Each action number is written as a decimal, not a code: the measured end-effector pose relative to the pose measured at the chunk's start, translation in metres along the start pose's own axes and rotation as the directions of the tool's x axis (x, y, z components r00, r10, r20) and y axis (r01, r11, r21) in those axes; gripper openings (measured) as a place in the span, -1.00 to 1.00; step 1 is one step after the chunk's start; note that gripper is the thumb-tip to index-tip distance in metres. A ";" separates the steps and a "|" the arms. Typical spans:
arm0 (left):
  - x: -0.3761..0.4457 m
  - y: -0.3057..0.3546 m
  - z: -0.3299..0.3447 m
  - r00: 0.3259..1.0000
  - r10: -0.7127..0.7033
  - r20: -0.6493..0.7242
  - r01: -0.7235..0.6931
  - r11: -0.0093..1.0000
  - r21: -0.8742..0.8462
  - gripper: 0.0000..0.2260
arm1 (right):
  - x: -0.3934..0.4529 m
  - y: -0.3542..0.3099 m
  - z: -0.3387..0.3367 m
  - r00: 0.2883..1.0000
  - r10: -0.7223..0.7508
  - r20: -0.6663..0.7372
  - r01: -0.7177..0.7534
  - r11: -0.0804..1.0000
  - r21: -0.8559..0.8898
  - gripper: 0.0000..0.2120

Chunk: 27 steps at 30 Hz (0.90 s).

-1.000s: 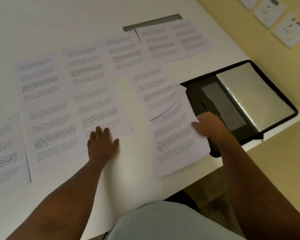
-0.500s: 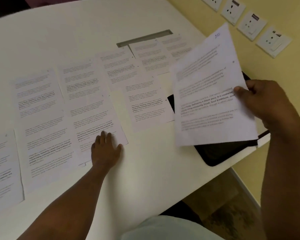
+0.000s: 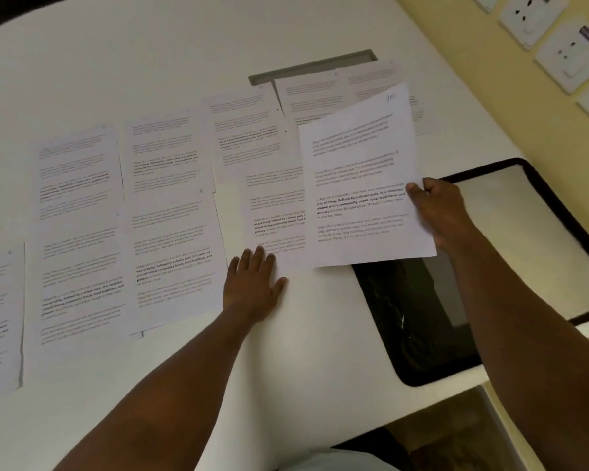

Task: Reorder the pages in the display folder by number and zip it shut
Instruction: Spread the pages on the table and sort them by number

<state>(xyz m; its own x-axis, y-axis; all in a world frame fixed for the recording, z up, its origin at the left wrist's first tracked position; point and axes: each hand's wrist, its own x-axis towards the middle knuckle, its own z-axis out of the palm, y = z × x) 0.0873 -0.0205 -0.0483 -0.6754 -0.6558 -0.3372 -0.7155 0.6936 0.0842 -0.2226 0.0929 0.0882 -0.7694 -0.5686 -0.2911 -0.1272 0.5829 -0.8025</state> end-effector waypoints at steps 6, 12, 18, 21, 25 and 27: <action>-0.020 0.000 0.008 0.992 -0.123 -0.006 0.123 0.991 -0.048 -0.29 | 0.059 0.013 0.019 0.994 0.007 0.113 0.002 0.997 -0.080 -0.73; -0.026 -0.003 0.012 0.980 -0.200 -0.007 0.199 0.977 -0.081 -0.29 | 0.108 0.019 0.023 0.979 0.028 0.204 0.002 0.990 -0.142 -0.68; -0.020 -0.003 0.014 0.965 -0.262 -0.007 0.260 0.961 -0.099 -0.32 | 0.145 0.022 0.027 0.967 0.022 0.255 0.025 0.983 -0.182 -0.70; -0.015 -0.002 0.010 0.962 -0.272 0.000 0.270 0.957 -0.105 -0.31 | 0.161 0.024 0.029 0.968 0.026 0.250 0.037 0.969 -0.243 -0.70; -0.012 -0.003 0.006 0.960 -0.278 0.000 0.276 0.954 -0.119 -0.30 | 0.173 0.024 0.034 0.967 0.034 0.254 0.083 0.897 -0.435 -0.57; -0.011 -0.003 0.006 0.960 -0.281 -0.007 0.278 0.952 -0.126 -0.31 | 0.174 0.026 0.037 0.974 0.007 0.224 0.120 0.830 -0.545 -0.52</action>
<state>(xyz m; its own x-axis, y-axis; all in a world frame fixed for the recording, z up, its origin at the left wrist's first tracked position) 0.0980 -0.0138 -0.0502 -0.4487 -0.8263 -0.3404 -0.8914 0.4409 0.1047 -0.3365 -0.0121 -0.0025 -0.6101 -0.6804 -0.4059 -0.5390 0.7320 -0.4168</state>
